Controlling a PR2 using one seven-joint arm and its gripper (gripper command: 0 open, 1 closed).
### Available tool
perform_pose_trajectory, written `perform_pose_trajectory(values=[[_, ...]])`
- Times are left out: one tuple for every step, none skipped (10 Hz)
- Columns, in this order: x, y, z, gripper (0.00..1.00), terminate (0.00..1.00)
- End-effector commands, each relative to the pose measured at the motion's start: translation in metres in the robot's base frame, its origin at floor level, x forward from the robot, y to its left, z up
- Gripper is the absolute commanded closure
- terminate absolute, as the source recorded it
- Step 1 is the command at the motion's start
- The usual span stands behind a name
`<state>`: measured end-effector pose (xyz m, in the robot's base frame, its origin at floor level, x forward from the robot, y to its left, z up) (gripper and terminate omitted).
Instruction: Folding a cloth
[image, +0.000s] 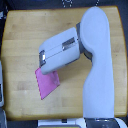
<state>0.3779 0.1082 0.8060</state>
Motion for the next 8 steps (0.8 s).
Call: perform_pose_trajectory(values=[[-0.003, 0.049, -0.008, 1.0, 0.0], [-0.005, 0.051, -0.007, 1.0, 0.0], [-0.009, 0.053, -0.004, 1.0, 0.0], [-0.012, 0.051, -0.003, 1.0, 0.0], [-0.016, 0.051, -0.003, 1.0, 0.0], [-0.017, 0.051, -0.004, 1.0, 0.0], [-0.018, 0.049, -0.007, 1.0, 0.0], [-0.018, 0.048, -0.007, 1.0, 0.0]])
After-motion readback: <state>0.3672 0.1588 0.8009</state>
